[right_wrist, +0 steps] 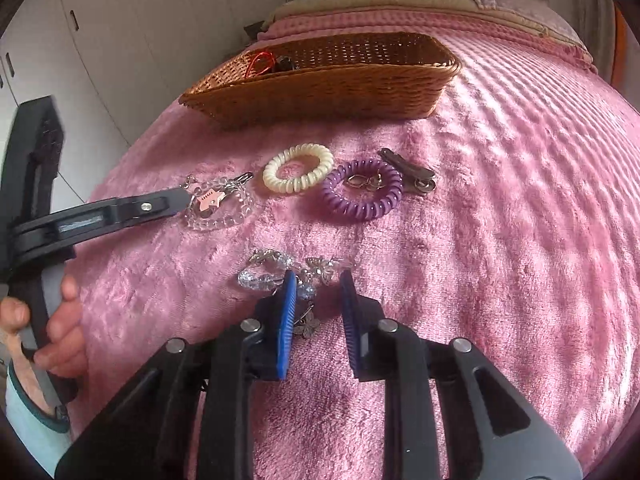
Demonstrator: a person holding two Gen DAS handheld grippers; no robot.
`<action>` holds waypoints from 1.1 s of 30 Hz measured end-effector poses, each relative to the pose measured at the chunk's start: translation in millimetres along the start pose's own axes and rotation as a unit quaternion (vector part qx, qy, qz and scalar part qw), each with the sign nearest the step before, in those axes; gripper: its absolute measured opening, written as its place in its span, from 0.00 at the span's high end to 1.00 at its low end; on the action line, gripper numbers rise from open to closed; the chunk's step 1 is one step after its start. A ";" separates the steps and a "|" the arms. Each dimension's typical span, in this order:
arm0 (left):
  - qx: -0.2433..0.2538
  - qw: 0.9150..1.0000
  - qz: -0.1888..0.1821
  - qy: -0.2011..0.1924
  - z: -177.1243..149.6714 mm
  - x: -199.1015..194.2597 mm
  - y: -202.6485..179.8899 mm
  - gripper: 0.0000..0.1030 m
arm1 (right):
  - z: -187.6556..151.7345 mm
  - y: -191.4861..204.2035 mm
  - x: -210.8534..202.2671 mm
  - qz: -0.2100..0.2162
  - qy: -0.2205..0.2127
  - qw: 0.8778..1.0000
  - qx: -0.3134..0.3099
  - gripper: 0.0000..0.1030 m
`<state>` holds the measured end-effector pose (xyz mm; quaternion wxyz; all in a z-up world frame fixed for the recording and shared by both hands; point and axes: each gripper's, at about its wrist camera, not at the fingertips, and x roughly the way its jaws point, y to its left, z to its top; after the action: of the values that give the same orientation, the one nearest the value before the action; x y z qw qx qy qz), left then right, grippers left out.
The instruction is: Organize jewelry
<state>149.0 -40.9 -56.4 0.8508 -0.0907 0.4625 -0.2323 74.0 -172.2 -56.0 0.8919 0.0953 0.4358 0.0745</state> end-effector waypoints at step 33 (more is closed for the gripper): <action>0.004 0.999 0.039 -0.024 -106.3 -83.9 0.5 0.81 | -29.1 -5.6 -42.0 0.009 -0.021 0.998 0.050 0.92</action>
<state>22.1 6.2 -53.1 0.8704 -0.0748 0.4442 -0.1986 25.7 -183.6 -42.7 0.8941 0.1452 0.4197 0.0584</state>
